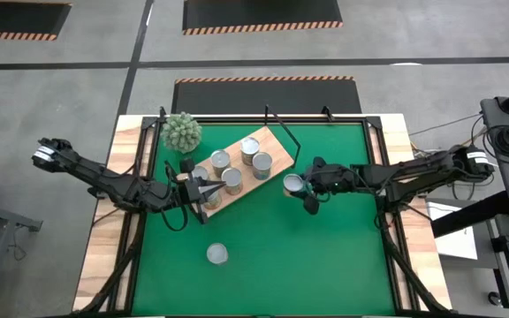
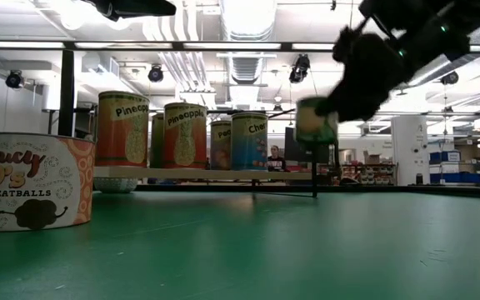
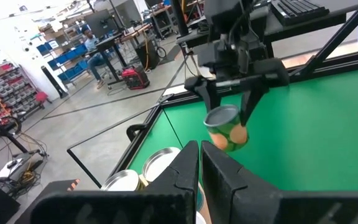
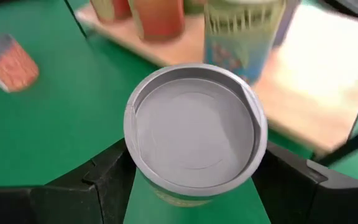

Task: Pick and place cans onto a shelf
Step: Put the canned sliced peaches on the shelf

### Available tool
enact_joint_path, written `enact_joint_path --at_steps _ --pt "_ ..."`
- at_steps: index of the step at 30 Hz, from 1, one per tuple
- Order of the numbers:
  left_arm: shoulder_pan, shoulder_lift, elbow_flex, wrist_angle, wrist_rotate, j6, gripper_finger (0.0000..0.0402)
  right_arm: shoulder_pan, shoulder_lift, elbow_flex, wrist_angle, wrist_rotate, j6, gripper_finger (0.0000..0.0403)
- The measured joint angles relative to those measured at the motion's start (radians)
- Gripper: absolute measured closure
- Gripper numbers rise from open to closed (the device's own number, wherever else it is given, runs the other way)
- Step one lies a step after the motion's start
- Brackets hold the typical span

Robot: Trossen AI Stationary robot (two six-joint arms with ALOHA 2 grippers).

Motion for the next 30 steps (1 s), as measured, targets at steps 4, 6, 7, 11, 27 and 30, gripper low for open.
enact_joint_path --at_steps 4,6,7,11,27,30 --pt "0.000 0.000 0.000 0.000 -0.001 0.000 0.0402 0.000 0.000 0.045 0.002 0.013 -0.042 0.0136" --pt "0.000 0.000 0.000 0.000 -0.001 0.000 0.0402 0.000 0.000 0.059 0.001 0.048 -0.062 0.0136" --pt "0.000 0.000 0.000 0.000 -0.001 0.000 0.0402 0.000 0.000 0.063 0.001 0.061 -0.072 0.0136" --pt "0.000 0.000 0.000 0.000 -0.001 0.000 0.0402 -0.001 0.001 0.066 -0.006 0.137 -0.104 0.0137" --pt "0.000 0.000 0.000 0.003 -0.001 0.000 0.0402 -0.017 0.069 0.065 0.059 0.263 -0.112 0.0137" --pt "0.000 0.000 0.000 0.004 -0.001 0.000 0.0402 -0.032 0.124 0.064 0.107 0.264 -0.101 0.0137"
